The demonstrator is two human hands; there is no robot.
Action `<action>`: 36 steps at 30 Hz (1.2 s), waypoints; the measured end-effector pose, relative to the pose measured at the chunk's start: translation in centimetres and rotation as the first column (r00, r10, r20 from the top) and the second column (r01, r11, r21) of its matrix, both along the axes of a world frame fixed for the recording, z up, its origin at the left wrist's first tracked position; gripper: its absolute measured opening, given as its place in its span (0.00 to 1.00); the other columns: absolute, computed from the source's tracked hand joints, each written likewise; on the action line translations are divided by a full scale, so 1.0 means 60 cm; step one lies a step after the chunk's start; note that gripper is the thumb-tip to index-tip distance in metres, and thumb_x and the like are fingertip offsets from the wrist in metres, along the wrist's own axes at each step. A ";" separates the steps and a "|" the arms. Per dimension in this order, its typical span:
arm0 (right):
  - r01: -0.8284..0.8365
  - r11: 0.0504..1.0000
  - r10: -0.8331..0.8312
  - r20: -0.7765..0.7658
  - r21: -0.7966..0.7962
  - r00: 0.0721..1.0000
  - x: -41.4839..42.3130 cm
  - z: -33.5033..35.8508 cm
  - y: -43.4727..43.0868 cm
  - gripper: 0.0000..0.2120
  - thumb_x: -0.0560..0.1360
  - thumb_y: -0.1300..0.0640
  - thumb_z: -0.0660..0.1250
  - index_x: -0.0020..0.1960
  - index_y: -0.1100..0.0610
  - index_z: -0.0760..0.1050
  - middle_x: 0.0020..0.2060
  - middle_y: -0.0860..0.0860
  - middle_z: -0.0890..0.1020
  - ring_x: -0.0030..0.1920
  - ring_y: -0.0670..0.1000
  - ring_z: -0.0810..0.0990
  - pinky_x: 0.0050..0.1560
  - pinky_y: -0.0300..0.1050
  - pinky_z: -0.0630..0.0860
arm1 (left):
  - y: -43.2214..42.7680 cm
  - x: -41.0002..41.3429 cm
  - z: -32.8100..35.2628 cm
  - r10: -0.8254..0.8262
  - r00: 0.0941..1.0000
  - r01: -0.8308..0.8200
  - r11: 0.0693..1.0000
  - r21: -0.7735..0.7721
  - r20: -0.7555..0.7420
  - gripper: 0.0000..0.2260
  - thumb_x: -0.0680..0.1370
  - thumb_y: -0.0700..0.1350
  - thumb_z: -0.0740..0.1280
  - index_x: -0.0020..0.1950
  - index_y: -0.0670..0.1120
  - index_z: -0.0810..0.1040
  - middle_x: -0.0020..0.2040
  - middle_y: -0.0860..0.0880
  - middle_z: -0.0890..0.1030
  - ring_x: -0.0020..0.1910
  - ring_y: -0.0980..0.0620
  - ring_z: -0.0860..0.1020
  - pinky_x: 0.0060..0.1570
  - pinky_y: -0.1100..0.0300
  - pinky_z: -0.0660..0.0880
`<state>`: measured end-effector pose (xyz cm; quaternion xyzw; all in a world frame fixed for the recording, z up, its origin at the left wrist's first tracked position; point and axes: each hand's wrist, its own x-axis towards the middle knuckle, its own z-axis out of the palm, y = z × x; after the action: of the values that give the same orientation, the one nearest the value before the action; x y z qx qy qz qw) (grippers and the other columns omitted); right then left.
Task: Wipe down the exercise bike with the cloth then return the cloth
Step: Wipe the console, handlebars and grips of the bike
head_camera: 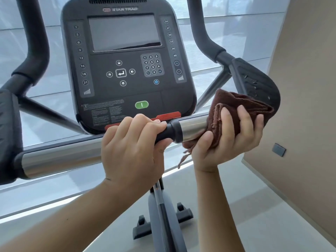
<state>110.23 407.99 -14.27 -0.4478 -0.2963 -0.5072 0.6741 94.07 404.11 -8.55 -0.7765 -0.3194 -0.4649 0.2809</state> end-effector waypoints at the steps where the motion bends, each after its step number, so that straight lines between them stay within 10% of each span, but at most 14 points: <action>1: -0.011 1.000 0.010 -0.004 -0.010 1.000 -0.018 -0.002 0.001 0.17 0.72 0.52 0.53 0.55 0.54 0.74 0.55 0.57 0.75 0.65 0.59 0.67 0.65 0.55 0.63 | -0.001 0.000 0.000 0.000 1.000 0.000 1.000 0.000 -0.001 0.08 0.75 0.46 0.64 0.43 0.43 0.80 0.37 0.47 0.80 0.33 0.45 0.75 0.36 0.55 0.63; 8: 0.063 0.997 -0.052 0.213 -0.048 0.976 0.009 -0.005 -0.007 0.19 0.75 0.44 0.50 0.57 0.53 0.71 0.54 0.57 0.75 0.62 0.58 0.68 0.62 0.54 0.67 | -0.006 0.000 0.003 -0.016 1.000 0.016 0.999 -0.044 0.009 0.07 0.73 0.45 0.66 0.43 0.43 0.80 0.37 0.47 0.80 0.34 0.44 0.76 0.37 0.57 0.62; 18: 0.034 0.921 0.021 0.137 -0.388 0.990 0.014 0.035 -0.065 0.16 0.73 0.48 0.56 0.53 0.55 0.76 0.50 0.57 0.82 0.59 0.58 0.73 0.60 0.54 0.68 | -0.003 -0.001 0.000 -0.038 0.999 0.039 0.998 -0.047 0.017 0.06 0.73 0.43 0.66 0.42 0.42 0.80 0.37 0.46 0.80 0.32 0.44 0.76 0.34 0.55 0.63; 27: -0.024 0.479 0.274 0.123 -0.878 0.954 0.044 0.124 -0.143 0.20 0.70 0.46 0.57 0.56 0.54 0.77 0.52 0.51 0.80 0.58 0.55 0.75 0.55 0.56 0.71 | -0.003 -0.007 -0.001 -0.089 0.996 0.091 0.988 -0.125 0.023 0.08 0.74 0.45 0.64 0.43 0.43 0.80 0.37 0.47 0.79 0.33 0.46 0.75 0.35 0.58 0.60; 36: -0.047 0.157 0.290 0.001 -0.986 0.957 -0.034 0.151 -0.159 0.24 0.73 0.41 0.58 0.68 0.43 0.65 0.64 0.43 0.71 0.68 0.49 0.61 0.64 0.63 0.60 | -0.036 -0.052 0.032 -0.260 0.961 0.275 0.925 -0.261 0.091 0.09 0.69 0.39 0.72 0.49 0.39 0.80 0.47 0.44 0.82 0.46 0.42 0.79 0.45 0.50 0.74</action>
<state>108.18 398.46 -5.22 -0.6877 -0.6621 -0.1607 0.2506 90.94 401.93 -6.63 -0.8309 -0.2789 -0.4716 0.0971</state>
